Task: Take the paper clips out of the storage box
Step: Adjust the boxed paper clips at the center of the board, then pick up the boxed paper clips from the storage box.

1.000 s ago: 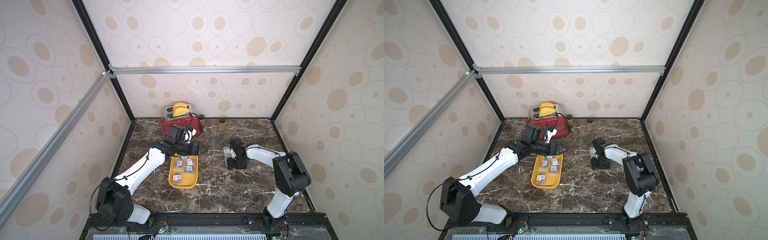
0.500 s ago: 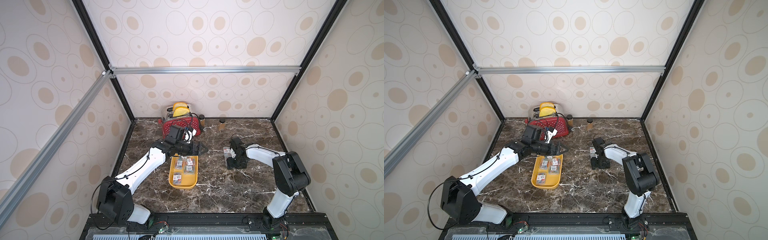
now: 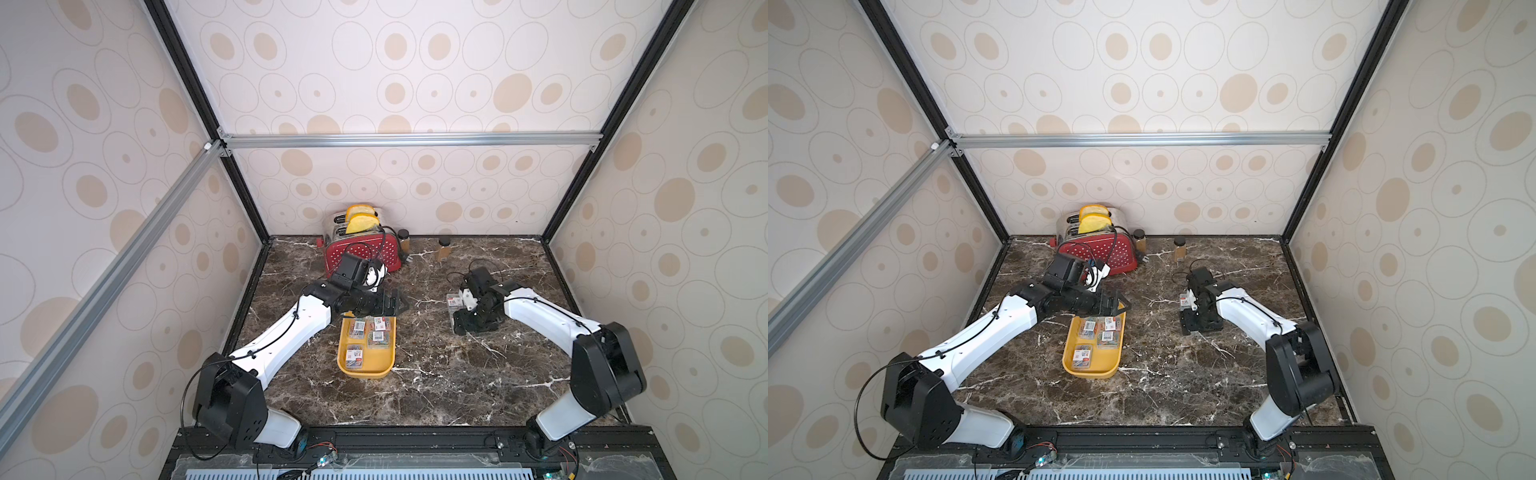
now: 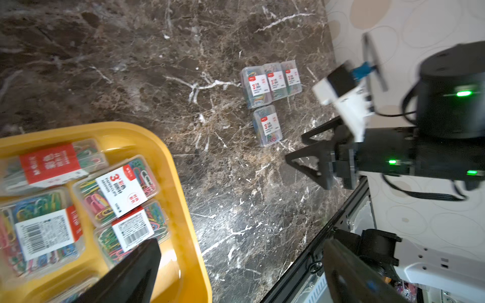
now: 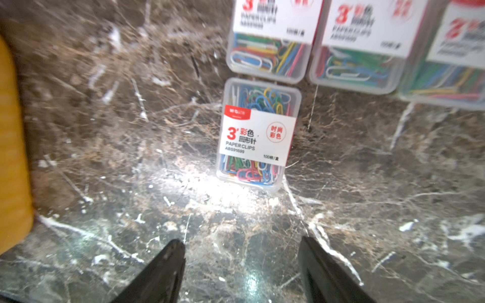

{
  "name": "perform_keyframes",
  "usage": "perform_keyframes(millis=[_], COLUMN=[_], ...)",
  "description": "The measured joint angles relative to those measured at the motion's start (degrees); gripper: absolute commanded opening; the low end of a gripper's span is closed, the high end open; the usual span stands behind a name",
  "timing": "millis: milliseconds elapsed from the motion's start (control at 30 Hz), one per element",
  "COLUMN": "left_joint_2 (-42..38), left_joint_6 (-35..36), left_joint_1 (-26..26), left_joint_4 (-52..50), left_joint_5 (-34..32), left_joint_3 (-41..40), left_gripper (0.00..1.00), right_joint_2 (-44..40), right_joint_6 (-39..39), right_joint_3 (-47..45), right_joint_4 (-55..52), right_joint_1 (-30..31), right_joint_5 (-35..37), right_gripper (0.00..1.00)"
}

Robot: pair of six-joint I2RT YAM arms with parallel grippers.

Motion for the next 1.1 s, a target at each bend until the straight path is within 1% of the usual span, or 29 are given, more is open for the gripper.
perform_keyframes(millis=[133, 300, 433, 567, 833, 1100], left_joint_2=[-0.46, 0.59, 3.52, 5.62, 9.07, 12.61], left_joint_6=[0.44, 0.37, 0.33, 0.39, 0.35, 0.22], left_joint_1=[0.00, 0.02, 0.02, 0.02, -0.13, -1.38], left_joint_4=[-2.56, -4.59, -5.20, -5.11, -3.10, -0.98], left_joint_5=[-2.89, -5.64, -7.78, -9.51, -12.35, -14.53], left_joint_3=[-1.29, -4.24, -5.97, -6.93, -7.80, -7.87], left_gripper=[0.99, 0.89, 0.81, 0.82, 0.89, 0.94], right_joint_2=[-3.89, -5.84, -5.90, -5.92, -6.34, -6.43], right_joint_6=[-1.25, -2.45, -2.97, -3.13, -3.08, -2.93], right_joint_3=[3.23, 5.79, 6.14, 6.12, 6.10, 6.10], right_joint_4=[-2.08, -4.50, -5.57, -6.27, -6.25, -6.21], right_joint_1=[0.00, 0.00, 0.00, 0.00, 0.00, 0.00], right_joint_5=[-0.66, -1.57, -1.95, -2.49, -3.21, -3.56], right_gripper=[0.74, 0.74, 0.74, 0.74, 0.74, 0.74])
